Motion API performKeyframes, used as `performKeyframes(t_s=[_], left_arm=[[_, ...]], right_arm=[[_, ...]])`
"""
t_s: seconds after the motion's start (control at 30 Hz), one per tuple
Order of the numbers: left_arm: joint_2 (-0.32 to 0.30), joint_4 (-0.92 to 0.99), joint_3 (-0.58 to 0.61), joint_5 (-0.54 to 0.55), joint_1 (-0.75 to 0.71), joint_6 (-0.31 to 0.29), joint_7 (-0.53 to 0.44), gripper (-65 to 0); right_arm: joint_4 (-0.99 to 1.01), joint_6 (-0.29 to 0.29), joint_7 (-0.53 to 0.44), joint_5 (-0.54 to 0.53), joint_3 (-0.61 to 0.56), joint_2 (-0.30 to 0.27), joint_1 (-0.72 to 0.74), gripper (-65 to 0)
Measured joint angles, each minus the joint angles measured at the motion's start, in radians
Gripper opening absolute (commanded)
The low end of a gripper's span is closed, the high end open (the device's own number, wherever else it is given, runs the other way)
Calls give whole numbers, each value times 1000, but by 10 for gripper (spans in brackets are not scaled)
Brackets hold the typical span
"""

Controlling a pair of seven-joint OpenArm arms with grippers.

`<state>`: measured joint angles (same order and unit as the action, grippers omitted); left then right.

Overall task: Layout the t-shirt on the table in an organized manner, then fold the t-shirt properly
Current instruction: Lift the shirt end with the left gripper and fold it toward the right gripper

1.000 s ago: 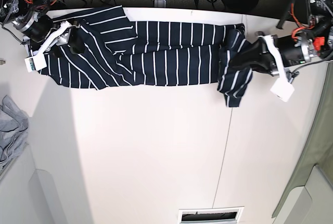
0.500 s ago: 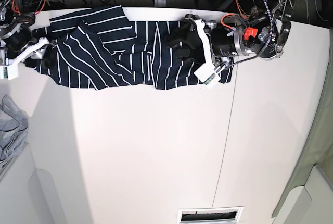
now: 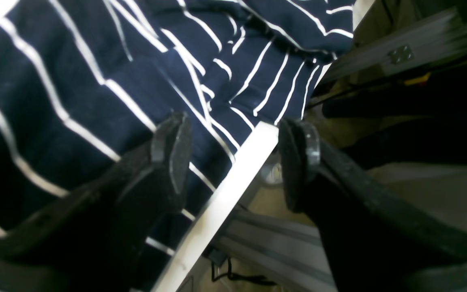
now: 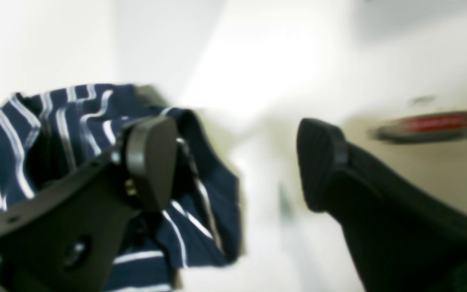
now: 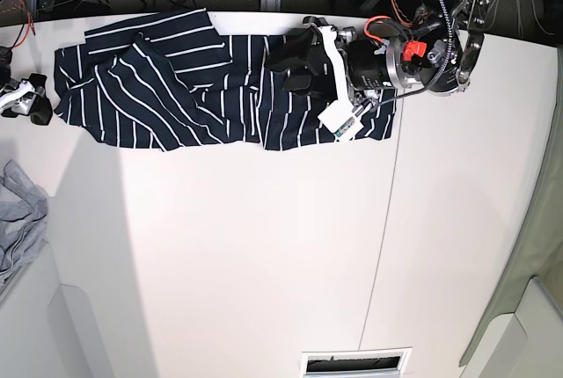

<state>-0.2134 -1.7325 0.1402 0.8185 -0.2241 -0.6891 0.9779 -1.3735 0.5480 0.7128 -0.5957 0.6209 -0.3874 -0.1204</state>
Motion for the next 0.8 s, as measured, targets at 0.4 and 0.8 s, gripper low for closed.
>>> performKeyframes(t_s=[0.4,0.8], left_arm=[[-2,0,-13,-47,0,0,-15,-289],[-71,0,-102,79,14,0,-8,-290]], right_arm=[[131,25,-6,-123,-252,8,24,-295],[106,30,26,-84,-161,41,71,-650]])
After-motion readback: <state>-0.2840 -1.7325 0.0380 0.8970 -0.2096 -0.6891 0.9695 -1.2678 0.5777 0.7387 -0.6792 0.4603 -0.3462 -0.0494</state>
